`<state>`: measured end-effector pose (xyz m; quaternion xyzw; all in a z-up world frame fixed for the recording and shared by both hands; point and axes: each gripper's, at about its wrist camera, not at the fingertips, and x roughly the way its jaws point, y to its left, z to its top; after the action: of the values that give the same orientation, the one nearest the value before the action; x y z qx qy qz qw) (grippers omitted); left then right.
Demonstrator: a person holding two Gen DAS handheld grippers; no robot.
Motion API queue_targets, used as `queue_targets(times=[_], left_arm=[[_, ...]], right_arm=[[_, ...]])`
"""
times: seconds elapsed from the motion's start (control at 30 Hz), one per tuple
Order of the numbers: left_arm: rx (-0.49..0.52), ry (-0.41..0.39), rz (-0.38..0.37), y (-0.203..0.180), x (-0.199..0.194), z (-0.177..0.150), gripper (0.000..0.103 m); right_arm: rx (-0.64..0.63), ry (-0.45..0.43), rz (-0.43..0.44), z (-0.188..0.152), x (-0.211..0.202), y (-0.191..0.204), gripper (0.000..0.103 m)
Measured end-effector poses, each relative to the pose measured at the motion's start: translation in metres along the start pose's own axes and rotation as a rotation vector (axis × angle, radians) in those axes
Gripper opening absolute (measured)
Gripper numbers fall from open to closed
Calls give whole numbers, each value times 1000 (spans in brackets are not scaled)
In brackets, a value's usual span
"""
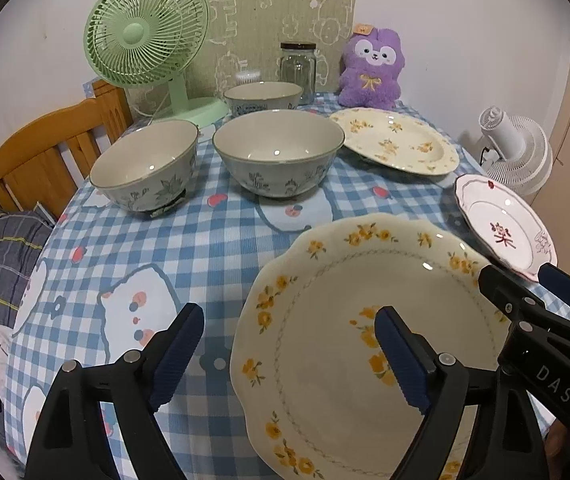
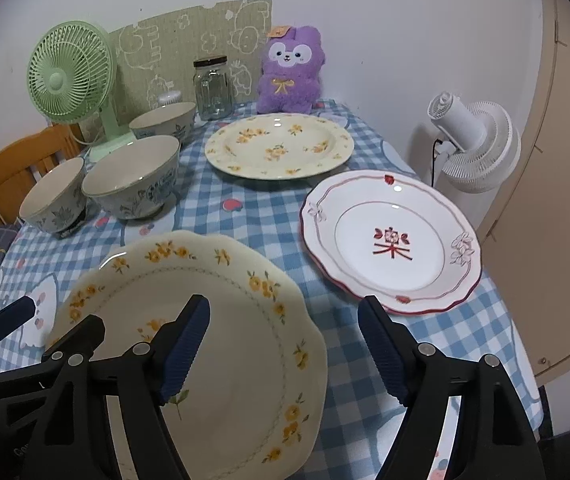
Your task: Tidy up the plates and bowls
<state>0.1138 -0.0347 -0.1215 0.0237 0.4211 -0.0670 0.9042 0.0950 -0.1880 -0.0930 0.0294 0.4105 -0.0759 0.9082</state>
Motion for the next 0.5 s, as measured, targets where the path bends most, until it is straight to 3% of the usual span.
queue_targets(times=[0.5], left_arm=[[11,-72,-5,-7,-37,27,89]], right_arm=[[14,-63,1,29,-41,-9,80]])
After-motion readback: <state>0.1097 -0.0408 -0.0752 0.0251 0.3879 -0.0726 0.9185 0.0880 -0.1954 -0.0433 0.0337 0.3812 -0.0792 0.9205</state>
